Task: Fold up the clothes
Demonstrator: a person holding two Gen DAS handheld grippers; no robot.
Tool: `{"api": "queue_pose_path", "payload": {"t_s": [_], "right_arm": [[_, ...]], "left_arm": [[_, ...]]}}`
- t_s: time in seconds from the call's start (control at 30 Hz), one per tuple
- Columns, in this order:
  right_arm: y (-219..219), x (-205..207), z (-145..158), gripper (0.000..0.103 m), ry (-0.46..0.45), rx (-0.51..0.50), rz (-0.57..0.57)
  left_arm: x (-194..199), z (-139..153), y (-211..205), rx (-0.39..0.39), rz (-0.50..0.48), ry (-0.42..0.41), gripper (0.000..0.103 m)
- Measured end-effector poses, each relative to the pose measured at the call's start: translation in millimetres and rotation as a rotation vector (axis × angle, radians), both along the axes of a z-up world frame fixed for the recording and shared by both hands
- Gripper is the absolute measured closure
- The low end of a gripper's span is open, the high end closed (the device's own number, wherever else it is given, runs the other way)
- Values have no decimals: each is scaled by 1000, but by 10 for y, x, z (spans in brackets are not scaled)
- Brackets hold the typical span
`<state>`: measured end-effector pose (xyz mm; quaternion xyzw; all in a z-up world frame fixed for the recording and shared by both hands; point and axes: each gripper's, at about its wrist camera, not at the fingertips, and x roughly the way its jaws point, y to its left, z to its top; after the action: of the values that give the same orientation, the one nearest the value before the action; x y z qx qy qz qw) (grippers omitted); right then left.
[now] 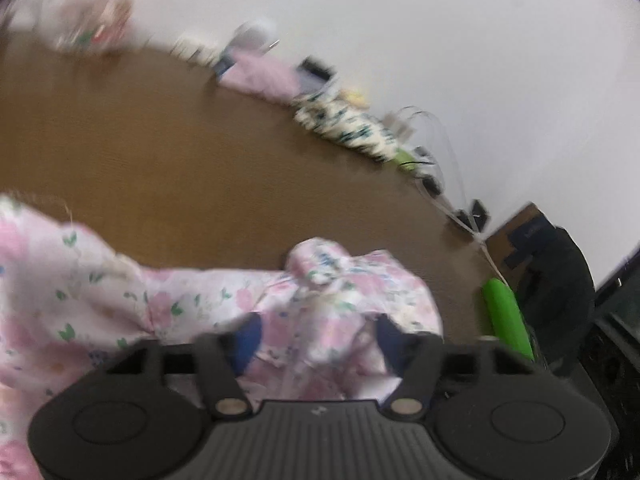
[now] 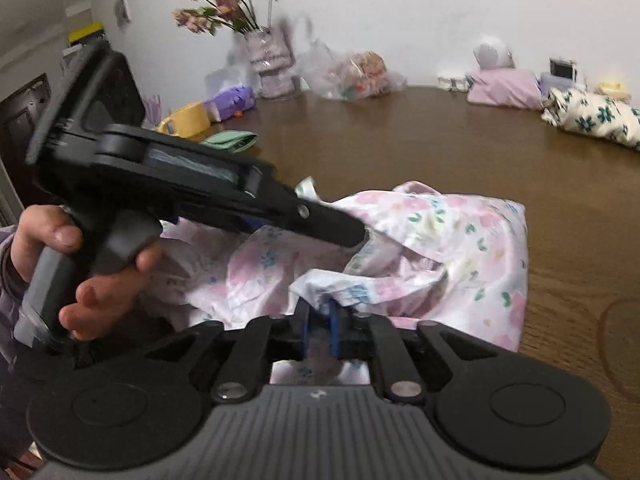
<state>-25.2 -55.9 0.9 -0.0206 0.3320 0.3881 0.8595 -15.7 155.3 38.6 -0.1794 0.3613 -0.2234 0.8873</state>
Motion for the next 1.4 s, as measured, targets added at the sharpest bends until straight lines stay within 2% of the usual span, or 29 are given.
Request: {"api": "queue_pose_path", "payload": {"t_s": [0.03, 0.07, 0.13, 0.27, 0.33, 0.37, 0.43, 0.53, 0.57, 0.6, 0.67, 0.73, 0.77, 0.8, 0.83, 0.87, 1.0, 1.1, 1.27, 1.4], "right_arm": [[-32, -25, 38, 62, -4, -1, 17], [-92, -72, 104, 50, -16, -6, 28], [-314, -213, 298, 44, -83, -15, 45], [-667, -122, 614, 42, -154, -17, 1], [-573, 113, 708, 43, -189, -53, -6], [-448, 224, 744, 43, -204, -79, 13], [-6, 422, 762, 43, -250, -136, 156], [699, 673, 684, 47, -254, -224, 337], [930, 760, 627, 53, -232, -260, 375], [1109, 816, 555, 55, -214, -293, 405], [1360, 867, 386, 64, -174, -349, 445], [1369, 875, 295, 75, -131, -352, 435], [1357, 881, 260, 80, -112, -349, 426], [1345, 886, 224, 81, -92, -345, 417], [1333, 891, 189, 85, -73, -342, 409], [1283, 894, 173, 92, -60, -339, 381], [939, 1008, 174, 102, -14, -344, 165], [508, 1184, 191, 103, 57, -326, -58], [-394, 1349, 165, 103, 171, -234, -402], [-989, 1177, 151, 101, 218, -134, -576]], "left_arm": [[-75, 45, 16, 5, 1, -18, 31], [-159, 90, 39, 8, 5, -32, 31], [-346, 175, 94, 18, 24, -63, 31], [-691, 223, 282, 32, 141, -83, 33], [-814, 241, 352, 67, 246, -66, 34], [-865, 252, 333, 127, 322, -47, 36], [-957, 272, 260, 270, 484, -5, 40], [-1074, 220, 78, 419, 619, 4, 41], [-1082, 177, 29, 449, 626, 12, 41], [-1078, 126, -16, 472, 619, 23, 43], [-1045, 36, -65, 480, 610, 45, 53], [-992, -33, -41, 456, 599, 58, 58], [-953, -71, -17, 445, 592, 66, 66], [-914, -100, 2, 446, 584, 66, 67], [-877, -126, 17, 451, 575, 63, 68], [-813, -139, 37, 459, 562, 61, 69], [-377, -127, 76, 487, 474, 53, 78], [123, -112, 50, 504, 368, 30, 82], [1066, -147, -397, 493, 168, -23, 86], [1485, -241, -899, 511, 100, -125, 85]]}}
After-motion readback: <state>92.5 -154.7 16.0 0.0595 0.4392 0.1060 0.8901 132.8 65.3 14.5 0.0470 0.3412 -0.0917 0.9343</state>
